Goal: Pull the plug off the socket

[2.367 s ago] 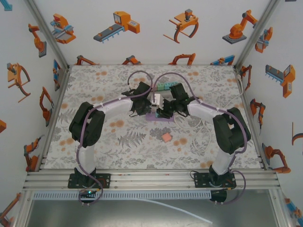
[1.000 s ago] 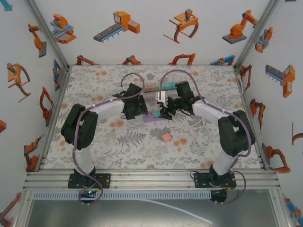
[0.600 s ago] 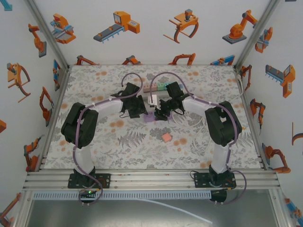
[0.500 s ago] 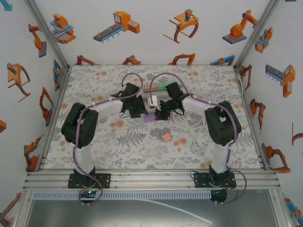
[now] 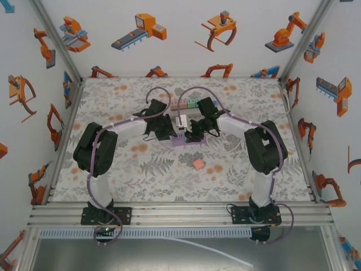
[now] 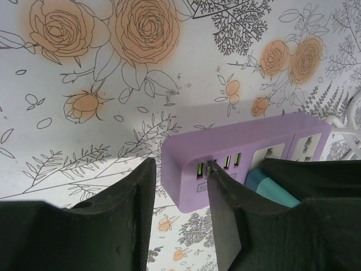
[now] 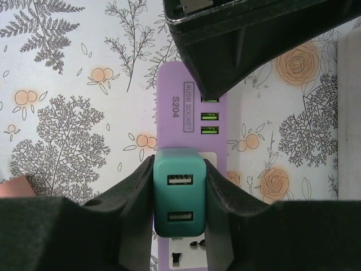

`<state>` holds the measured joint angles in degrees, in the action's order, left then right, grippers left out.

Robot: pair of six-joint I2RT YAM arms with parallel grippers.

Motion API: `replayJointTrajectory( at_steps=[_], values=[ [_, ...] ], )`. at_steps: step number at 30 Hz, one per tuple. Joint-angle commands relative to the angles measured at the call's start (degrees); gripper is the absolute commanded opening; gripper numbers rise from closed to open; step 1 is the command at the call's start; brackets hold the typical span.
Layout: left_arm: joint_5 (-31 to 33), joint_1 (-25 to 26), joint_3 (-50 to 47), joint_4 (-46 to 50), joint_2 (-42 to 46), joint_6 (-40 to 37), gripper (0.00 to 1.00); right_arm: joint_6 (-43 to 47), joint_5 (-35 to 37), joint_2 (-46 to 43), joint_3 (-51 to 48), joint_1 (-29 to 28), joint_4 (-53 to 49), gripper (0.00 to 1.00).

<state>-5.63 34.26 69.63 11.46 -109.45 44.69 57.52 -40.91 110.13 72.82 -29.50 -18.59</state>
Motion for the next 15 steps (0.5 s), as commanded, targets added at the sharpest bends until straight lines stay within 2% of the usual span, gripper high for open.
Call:
replayJointTrajectory(
  at_steps=[1,5,11,15],
  values=[
    [6.77,0.95,-4.11,10.79,-6.77,-1.64,0.4,1.52,0.1,-0.27,-0.09,-0.59,-0.85,0.01],
    [8.41,1.86,-3.39,12.23,-8.59,0.41,0.31,-4.95,-3.28,-2.19,3.63,-1.52,-2.92,0.0],
    [14.82,3.14,-3.29,16.12,-9.69,6.44,0.22,-15.05,-5.76,-7.07,1.51,-1.8,4.38,0.0],
    [18.75,2.76,-4.58,16.98,-9.02,7.95,0.16,-11.68,-2.39,-8.1,-0.92,-1.49,4.05,0.0]
  ],
)
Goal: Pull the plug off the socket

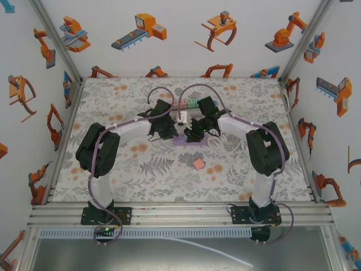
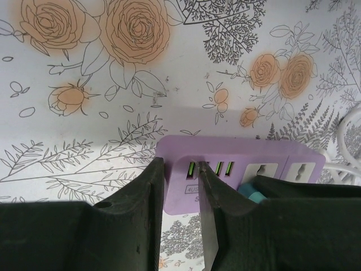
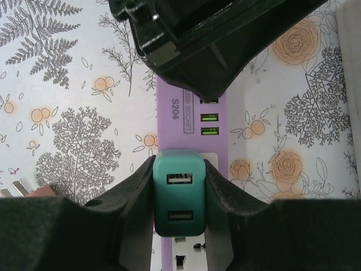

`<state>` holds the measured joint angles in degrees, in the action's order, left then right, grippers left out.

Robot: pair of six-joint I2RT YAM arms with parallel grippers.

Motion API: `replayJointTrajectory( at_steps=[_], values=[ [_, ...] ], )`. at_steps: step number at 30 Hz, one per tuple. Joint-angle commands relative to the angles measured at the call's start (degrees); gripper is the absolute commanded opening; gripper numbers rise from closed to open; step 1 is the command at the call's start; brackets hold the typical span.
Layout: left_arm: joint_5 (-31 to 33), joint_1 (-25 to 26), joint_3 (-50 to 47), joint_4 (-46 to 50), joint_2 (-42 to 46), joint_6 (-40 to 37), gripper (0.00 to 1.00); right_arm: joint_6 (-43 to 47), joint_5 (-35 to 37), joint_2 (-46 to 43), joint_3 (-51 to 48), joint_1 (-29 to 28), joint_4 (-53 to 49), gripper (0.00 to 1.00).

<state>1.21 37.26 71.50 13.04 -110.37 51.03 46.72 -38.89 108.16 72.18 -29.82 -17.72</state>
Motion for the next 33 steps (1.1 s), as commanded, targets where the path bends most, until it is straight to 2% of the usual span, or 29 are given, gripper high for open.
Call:
replayJointTrajectory(
  at_steps=[1,3,6,9,12,15,18,20,21,24,25,28,30,33],
  values=[
    [11.97,-0.38,-6.84,15.05,-7.87,1.48,0.16,0.45,-3.29,-5.99,-0.97,-0.82,2.83,0.0],
    [11.88,-0.74,-7.09,14.44,-7.71,0.98,0.14,2.51,-2.37,-5.9,-2.39,0.12,3.25,0.0],
    [11.66,-0.7,-6.93,14.05,-8.26,0.22,0.13,4.19,-5.52,-7.26,-3.87,0.59,5.73,0.0],
    [10.95,-0.78,-6.53,13.59,-9.2,-0.21,0.13,15.18,-1.75,-8.25,-3.74,-3.6,0.76,0.0],
    [10.78,-0.98,-5.96,14.08,-9.95,-0.24,0.12,15.67,-3.28,-9.88,-6.31,-4.85,5.43,0.0],
    [10.65,-1.8,-6.69,14.19,-9.78,0.38,0.12,6.78,-9.97,-11.12,-6.35,-2.88,10.56,0.0],
    [10.71,-3.42,-7.17,15.27,-10.04,0.77,0.11,-11.98,-17.19,-11.72,-9.81,1.37,28.11,0.0],
    [10.02,-4.24,-7.52,15.05,-10.28,0.64,0.11,-18.03,-17.15,-11.84,-12.35,2.99,35.9,0.0],
    [9.87,-4.45,-7.64,14.91,-10.36,0.5,0.1,-13.18,-15.35,-12.11,-11.87,2.7,30.88,0.0],
    [9.42,-4.26,-7.29,14.65,-10.44,-0.2,0.09,13.84,-0.99,-10.42,-4.91,-2.8,-0.7,0.0],
    [9.56,-4.13,-7.18,14.66,-10.41,-0.32,0.09,16.89,2.34,-9.56,-3.74,-4.1,-4.72,0.0],
    [10.21,-3.78,-6.2,15.6,-10.92,-0.49,0.08,16.69,2.14,-10.51,-3.64,-5.9,-3.85,0.0],
    [11.53,-3.44,-5.53,16.7,-11.05,-0.83,0.08,10.01,-2.62,-11.54,-2.49,-5.85,-0.22,0.0],
    [12.82,-3.4,-5.15,17.62,-10.83,-1.1,0.08,-1.62,-7.89,-12.39,-3.32,-3.63,10.7,0.0]
  ],
)
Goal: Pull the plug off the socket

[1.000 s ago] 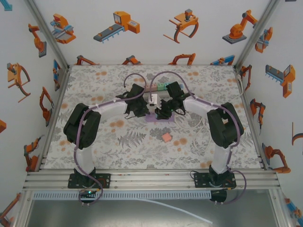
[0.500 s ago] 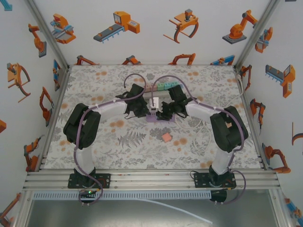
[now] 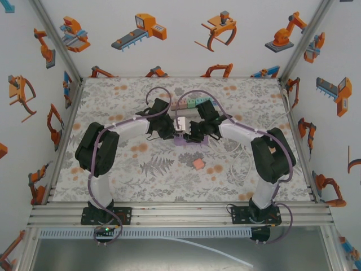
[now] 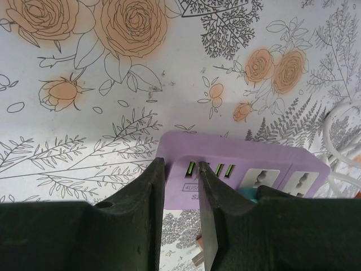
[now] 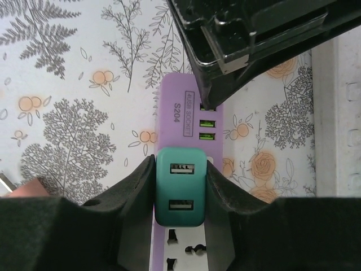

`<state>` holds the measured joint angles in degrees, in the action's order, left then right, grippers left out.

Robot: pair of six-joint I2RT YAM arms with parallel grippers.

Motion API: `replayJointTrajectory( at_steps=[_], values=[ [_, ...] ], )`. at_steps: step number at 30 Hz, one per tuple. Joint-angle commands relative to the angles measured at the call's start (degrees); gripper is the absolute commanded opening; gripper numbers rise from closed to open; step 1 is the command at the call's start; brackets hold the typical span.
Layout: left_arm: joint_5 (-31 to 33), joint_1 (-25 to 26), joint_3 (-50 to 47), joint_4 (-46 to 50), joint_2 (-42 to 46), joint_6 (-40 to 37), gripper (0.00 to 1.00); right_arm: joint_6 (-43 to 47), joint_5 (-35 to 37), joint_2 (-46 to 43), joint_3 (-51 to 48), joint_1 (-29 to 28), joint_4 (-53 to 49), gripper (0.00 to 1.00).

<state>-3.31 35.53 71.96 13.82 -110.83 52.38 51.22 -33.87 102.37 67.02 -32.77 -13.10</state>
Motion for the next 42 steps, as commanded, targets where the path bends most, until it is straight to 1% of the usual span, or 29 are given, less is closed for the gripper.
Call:
replayJointTrajectory(
  at_steps=[1,2,4,6,7,8,9,10,12,14,15,17,19,21,23,25,26,28,30,31,32,33,34,37,39,42],
  values=[
    [17.33,-1.88,-5.61,16.88,-10.31,-2.4,0.08,-9.07,-13.56,-6.86,1.1,-0.02,9.33,0.0],
    [16.84,-2.08,-5.93,16.57,-10.07,-2.5,0.09,-10.48,-13.27,-6.89,0.37,0.41,11.5,0.0],
    [16.09,-2.11,-6.92,15.03,-8.21,-3.92,0.14,-6.19,-9.52,-6.13,0.12,-0.06,8.47,0.0],
    [16.05,-1.63,-7.86,13.44,-4.02,-6.71,0.33,-4.63,-7.5,-4.9,-0.44,-0.13,7.05,0.0],
    [15.51,-1.61,-8.08,13.08,-2.18,-8.09,0.41,-3.93,-7.59,-4.49,-0.8,-0.18,6.93,0.0],
    [14.06,-1.8,-7.98,12.93,-0.32,-9.81,0.48,-3.8,-7.86,-4.2,-1.13,-0.3,7.06,0.0],
    [12.67,-2.01,-7.72,13.35,1.21,-10.9,0.52,-4.24,-8.25,-3.96,-1.27,-0.42,7.78,0.0],
    [10.6,-2.18,-7.61,13.04,2.41,-12.05,0.55,-4.8,-8.6,-3.73,-1.49,-0.56,8.64,0.0],
    [3.13,-2.48,-8.27,10.08,4.69,-14.84,0.64,-5.17,-9.01,-2.96,-1.59,-0.93,9.5,0.0],
    [-2.82,-2.48,-9.96,6.11,7.44,-15.38,0.72,-5.13,-8.94,-1.94,-1.45,-1.15,9.33,0.0],
    [-4.94,-2.57,-10.87,4.5,8.78,-14.92,0.76,-5.17,-9.02,-1.62,-1.65,-1.22,9.39,0.0],
    [-7.21,-2.74,-11.82,2.31,10.45,-14.02,0.82,-5.13,-9.16,-1.32,-2.13,-1.33,9.79,0.0],
    [-7.92,-3.0,-12.14,1.69,11.04,-12.95,0.83,-5.11,-9.11,-0.91,-2.47,-1.5,10.12,0.0],
    [-11.0,-3.43,-13.7,-2.51,11.63,-11.95,0.85,-5.1,-9.13,-0.25,-2.43,-1.59,10.11,0.0],
    [-15.69,-3.72,-15.36,-8.13,12.02,-10.48,0.88,-5.09,-9.43,0.2,-2.34,-1.68,10.03,0.0],
    [-17.24,-3.58,-15.39,-10.24,11.71,-9.93,0.91,-5.15,-9.81,0.54,-2.27,-1.76,10.01,0.0],
    [-16.5,-3.3,-15.0,-9.71,11.53,-10.22,0.92,-5.14,-9.81,0.82,-2.17,-1.9,9.86,0.0],
    [-12.18,-3.01,-14.3,-6.66,11.2,-10.79,0.92,-5.0,-9.99,1.07,-2.03,-2.1,9.8,0.0],
    [-5.43,-3.01,-13.46,-2.01,10.82,-10.81,0.91,-4.73,-10.29,1.36,-1.78,-2.37,9.23,0.0],
    [-3.31,-3.01,-13.28,-0.68,10.65,-11.01,0.88,-4.61,-10.46,1.43,-1.65,-2.45,8.88,0.0],
    [-1.43,-3.06,-12.97,0.41,10.42,-11.15,0.82,-4.38,-10.72,1.52,-1.46,-2.62,8.33,0.0],
    [-0.44,-3.01,-12.61,0.98,10.05,-11.52,0.76,-4.2,-11.07,1.54,-1.45,-2.73,8.17,0.0],
    [-0.8,-2.96,-12.21,0.84,9.4,-12.16,0.73,-4.2,-11.57,1.52,-1.45,-2.73,8.2,0.0],
    [-6.1,-2.02,-8.88,1.85,4.87,-15.19,0.67,-4.62,-12.32,1.74,-1.15,-3.04,8.6,0.0],
    [-5.82,-0.06,-7.1,3.87,2.6,-16.49,0.62,-5.59,-11.55,1.96,-1.02,-3.47,9.82,0.0],
    [-4.95,1.32,-7.82,4.79,0.85,-15.15,0.6,-10.16,-11.46,1.72,-1.85,-3.61,15.11,0.0]
  ],
)
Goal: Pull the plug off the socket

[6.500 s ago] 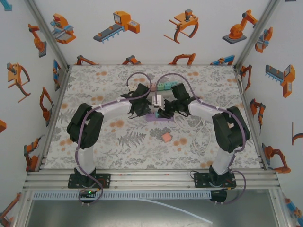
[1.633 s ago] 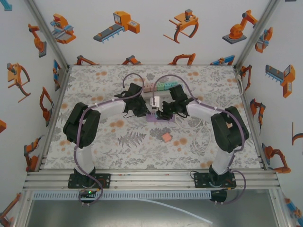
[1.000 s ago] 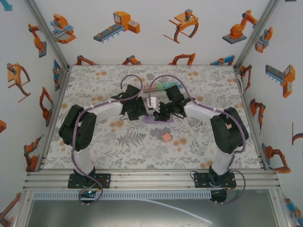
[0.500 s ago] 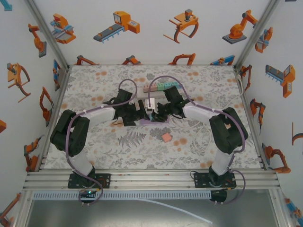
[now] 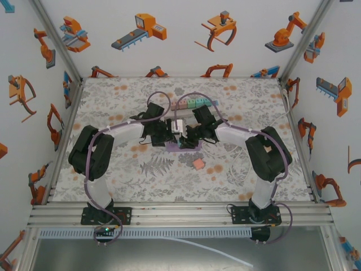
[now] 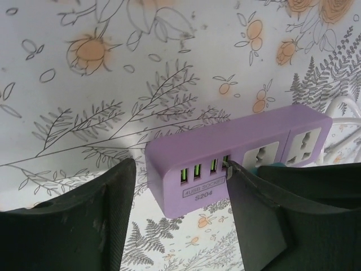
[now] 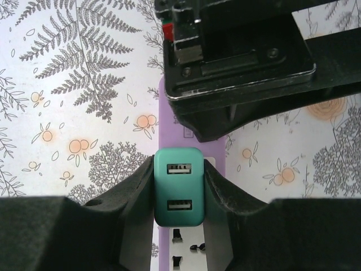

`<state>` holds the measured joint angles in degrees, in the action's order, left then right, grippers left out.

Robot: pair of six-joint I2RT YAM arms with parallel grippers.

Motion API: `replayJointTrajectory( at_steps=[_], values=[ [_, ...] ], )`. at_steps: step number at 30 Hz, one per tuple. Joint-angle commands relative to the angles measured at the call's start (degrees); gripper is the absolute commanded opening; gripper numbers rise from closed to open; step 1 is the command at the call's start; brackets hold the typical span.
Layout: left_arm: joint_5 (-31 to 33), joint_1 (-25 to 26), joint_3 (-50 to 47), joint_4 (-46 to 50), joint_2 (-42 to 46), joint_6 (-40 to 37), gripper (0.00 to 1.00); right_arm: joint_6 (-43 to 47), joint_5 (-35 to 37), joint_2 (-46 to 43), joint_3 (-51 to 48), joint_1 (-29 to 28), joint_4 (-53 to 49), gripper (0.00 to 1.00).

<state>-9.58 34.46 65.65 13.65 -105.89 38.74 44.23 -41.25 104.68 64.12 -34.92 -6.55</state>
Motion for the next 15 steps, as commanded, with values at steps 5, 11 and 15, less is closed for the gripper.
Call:
replayJointTrajectory(
  at_steps=[5,11,15],
  values=[
    [8.23,3.06,-3.2,10.27,-7.38,1.74,0.54,-9.05,-5.19,-1.84,1.04,-1.47,15.09,0.0],
    [13.19,3.42,-5.63,12.23,-9.44,4.42,0.49,-11.55,-5.54,-3.2,1.28,-0.23,15.6,0.0],
    [14.61,3.49,-5.99,12.15,-9.17,5.11,0.49,-14.71,-8.93,-4.82,-4.19,3.85,22.93,0.0]
  ],
)
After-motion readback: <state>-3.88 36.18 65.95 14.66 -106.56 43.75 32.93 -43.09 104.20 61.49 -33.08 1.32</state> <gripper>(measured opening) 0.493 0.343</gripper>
